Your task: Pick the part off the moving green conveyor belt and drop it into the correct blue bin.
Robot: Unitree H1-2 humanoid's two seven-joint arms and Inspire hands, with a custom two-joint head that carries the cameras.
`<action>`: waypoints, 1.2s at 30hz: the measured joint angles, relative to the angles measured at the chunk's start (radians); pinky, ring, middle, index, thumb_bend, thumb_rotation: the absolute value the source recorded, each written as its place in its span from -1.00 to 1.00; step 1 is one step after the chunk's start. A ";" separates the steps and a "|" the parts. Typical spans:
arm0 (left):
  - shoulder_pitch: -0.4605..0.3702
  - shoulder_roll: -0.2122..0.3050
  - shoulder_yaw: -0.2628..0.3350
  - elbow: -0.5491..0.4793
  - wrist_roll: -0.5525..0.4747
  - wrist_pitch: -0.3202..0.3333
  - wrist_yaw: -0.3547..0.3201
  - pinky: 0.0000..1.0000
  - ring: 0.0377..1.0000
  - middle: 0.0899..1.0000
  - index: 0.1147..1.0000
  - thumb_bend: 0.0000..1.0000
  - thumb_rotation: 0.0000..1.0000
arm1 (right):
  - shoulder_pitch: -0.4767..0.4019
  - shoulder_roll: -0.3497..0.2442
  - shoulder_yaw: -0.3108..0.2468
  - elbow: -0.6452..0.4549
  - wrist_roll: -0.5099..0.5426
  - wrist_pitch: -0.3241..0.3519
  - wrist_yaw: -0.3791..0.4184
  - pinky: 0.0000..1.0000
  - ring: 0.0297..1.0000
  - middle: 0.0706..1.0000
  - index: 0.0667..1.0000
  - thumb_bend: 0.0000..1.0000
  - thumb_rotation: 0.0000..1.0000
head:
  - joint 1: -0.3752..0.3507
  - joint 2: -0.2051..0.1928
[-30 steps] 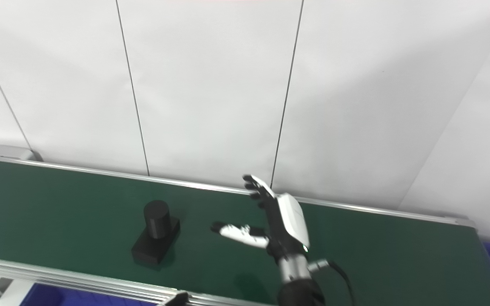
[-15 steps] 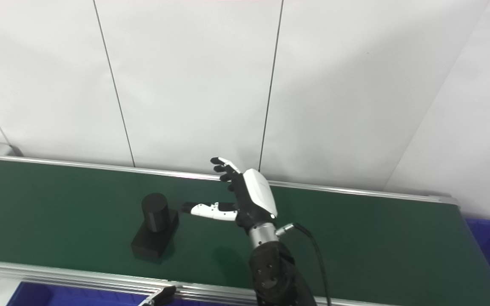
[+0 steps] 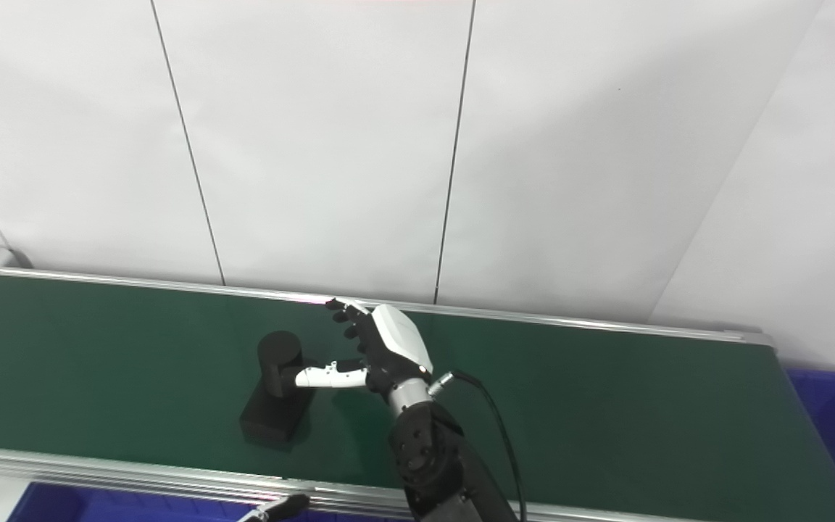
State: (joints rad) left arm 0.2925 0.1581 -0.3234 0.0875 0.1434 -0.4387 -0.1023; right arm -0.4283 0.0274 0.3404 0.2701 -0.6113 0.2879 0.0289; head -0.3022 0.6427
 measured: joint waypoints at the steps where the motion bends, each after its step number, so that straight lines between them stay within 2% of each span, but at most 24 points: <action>1: -0.001 0.000 -0.003 0.001 0.004 0.000 0.004 0.71 0.74 0.71 0.52 0.83 -0.48 | -0.010 0.002 0.005 0.023 0.001 0.000 0.000 0.39 0.59 0.66 0.71 0.93 0.01 | 0.000 0.000; 4: -0.003 0.001 -0.015 0.001 0.024 0.000 0.021 0.69 0.73 0.71 0.51 0.82 -0.46 | -0.032 0.005 0.023 0.065 -0.001 0.004 0.001 0.46 0.64 0.70 0.72 0.92 0.01 | 0.003 0.000; 11: -0.004 0.006 -0.039 0.001 0.050 0.000 0.056 0.63 0.70 0.70 0.47 0.84 -0.39 | -0.085 0.020 0.051 0.188 -0.001 0.004 -0.004 0.45 0.63 0.69 0.71 0.94 -0.07 | 0.012 0.002; 15: -0.004 0.012 -0.047 -0.001 0.067 0.000 0.068 0.62 0.69 0.70 0.47 0.86 -0.38 | -0.108 0.027 0.070 0.254 -0.009 0.002 -0.038 0.45 0.64 0.70 0.71 0.93 -0.11 | 0.015 0.006; 19: -0.004 0.013 -0.049 -0.008 0.080 0.000 0.082 0.62 0.71 0.71 0.48 0.86 -0.37 | -0.147 0.026 0.088 0.314 -0.014 -0.006 -0.062 0.49 0.66 0.71 0.69 0.82 -0.24 | 0.014 0.012; 21: -0.003 0.013 -0.051 -0.009 0.083 0.000 0.082 0.62 0.71 0.71 0.48 0.86 -0.37 | -0.153 0.028 0.110 0.340 -0.023 -0.023 -0.089 0.33 0.50 0.57 0.57 0.56 -0.62 | 0.014 0.017; 22: 0.000 0.013 -0.051 -0.010 0.084 0.000 0.083 0.62 0.71 0.71 0.48 0.86 -0.37 | -0.155 0.031 0.121 0.359 -0.034 -0.039 -0.113 0.29 0.47 0.55 0.55 0.51 -0.68 | 0.014 0.017; 23: 0.002 0.013 -0.051 -0.012 0.084 0.000 0.083 0.62 0.71 0.71 0.48 0.85 -0.37 | -0.155 0.032 0.129 0.373 -0.041 -0.056 -0.136 0.09 0.26 0.24 0.46 0.31 -0.84 | 0.014 0.020; 25: 0.004 0.013 -0.051 -0.012 0.084 0.000 0.083 0.61 0.70 0.72 0.48 0.85 -0.37 | -0.154 0.035 0.137 0.407 -0.047 -0.116 -0.200 -0.14 0.01 -0.01 0.30 0.14 -0.96 | 0.014 0.021; 26: 0.004 0.013 -0.050 -0.013 0.084 0.000 0.084 0.61 0.70 0.71 0.48 0.84 -0.37 | -0.153 0.038 0.143 0.416 -0.049 -0.148 -0.240 -0.19 -0.04 -0.06 0.07 0.08 -0.98 | 0.014 0.023; 27: 0.004 0.014 -0.051 -0.013 0.084 0.000 0.084 0.61 0.70 0.71 0.48 0.84 -0.37 | -0.153 0.041 0.145 0.419 -0.054 -0.168 -0.263 -0.21 -0.06 -0.08 0.00 0.06 -0.99 | 0.011 0.026; 28: 0.004 0.014 -0.051 -0.014 0.083 0.000 0.084 0.62 0.70 0.71 0.48 0.83 -0.38 | -0.152 0.044 0.148 0.422 -0.060 -0.174 -0.287 -0.18 -0.02 -0.01 -0.10 0.03 -1.00 | 0.008 0.028; 31: 0.004 0.015 -0.051 -0.015 0.072 0.000 0.083 0.64 0.71 0.71 0.49 0.82 -0.40 | -0.138 0.044 0.150 0.418 -0.073 -0.183 -0.331 -0.14 0.02 -0.07 -0.11 0.04 -1.00 | 0.005 0.031; 33: 0.003 0.019 -0.051 -0.015 0.062 0.000 0.082 0.67 0.72 0.72 0.50 0.80 -0.43 | -0.128 0.044 0.148 0.409 -0.076 -0.185 -0.355 -0.12 0.03 0.02 -0.16 0.02 -1.00 | 0.002 0.032; 36: 0.000 0.025 -0.050 -0.015 0.061 0.000 0.080 0.69 0.73 0.71 0.49 0.80 -0.43 | -0.105 0.043 0.143 0.401 -0.077 -0.188 -0.396 -0.26 -0.14 0.06 -0.13 0.01 -1.00 | -0.006 0.034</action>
State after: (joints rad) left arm 0.2929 0.1834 -0.3734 0.0726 0.2040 -0.4388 -0.0223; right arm -0.5337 0.0708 0.4836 0.6712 -0.6884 0.1003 -0.3672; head -0.3083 0.6765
